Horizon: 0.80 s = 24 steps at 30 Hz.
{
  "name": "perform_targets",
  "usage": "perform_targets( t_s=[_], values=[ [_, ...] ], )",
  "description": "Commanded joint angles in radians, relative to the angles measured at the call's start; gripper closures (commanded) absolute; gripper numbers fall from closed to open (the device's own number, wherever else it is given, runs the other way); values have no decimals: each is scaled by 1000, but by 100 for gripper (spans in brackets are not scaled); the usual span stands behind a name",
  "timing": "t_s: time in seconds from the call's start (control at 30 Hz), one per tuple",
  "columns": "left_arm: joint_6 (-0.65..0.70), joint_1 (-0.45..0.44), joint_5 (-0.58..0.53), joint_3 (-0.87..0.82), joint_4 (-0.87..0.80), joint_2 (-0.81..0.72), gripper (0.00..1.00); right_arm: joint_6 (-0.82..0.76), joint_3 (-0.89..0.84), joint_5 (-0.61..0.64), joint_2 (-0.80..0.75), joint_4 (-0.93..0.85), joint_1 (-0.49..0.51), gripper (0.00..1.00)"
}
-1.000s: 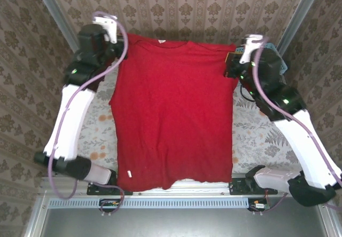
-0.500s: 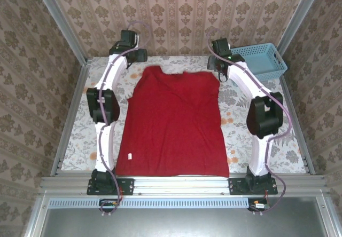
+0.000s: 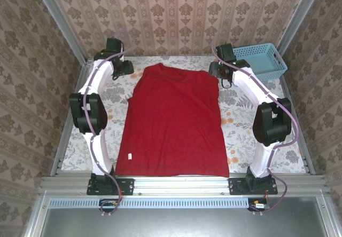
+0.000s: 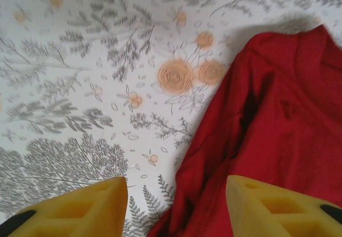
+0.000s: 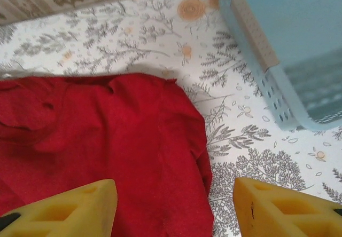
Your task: Fold the inside-out t-shirt
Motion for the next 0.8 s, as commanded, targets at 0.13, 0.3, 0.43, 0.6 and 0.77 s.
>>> perform_targets(
  t_s=[0.13, 0.3, 0.43, 0.6, 0.77],
  values=[
    [-11, -5, 93, -10, 23, 132, 59, 14, -47, -51, 50, 37, 3, 42],
    [7, -30, 67, 36, -4, 202, 61, 15, -76, -56, 31, 51, 2, 41],
    [19, -47, 73, 75, -25, 248, 61, 10, -84, -59, 26, 53, 1, 41],
    [22, -63, 78, 71, -17, 255, 61, 9, -92, -57, 45, 56, -1, 41],
    [20, -60, 32, 90, -38, 270, 74, 26, -43, -63, 127, 31, -11, 41]
  ],
)
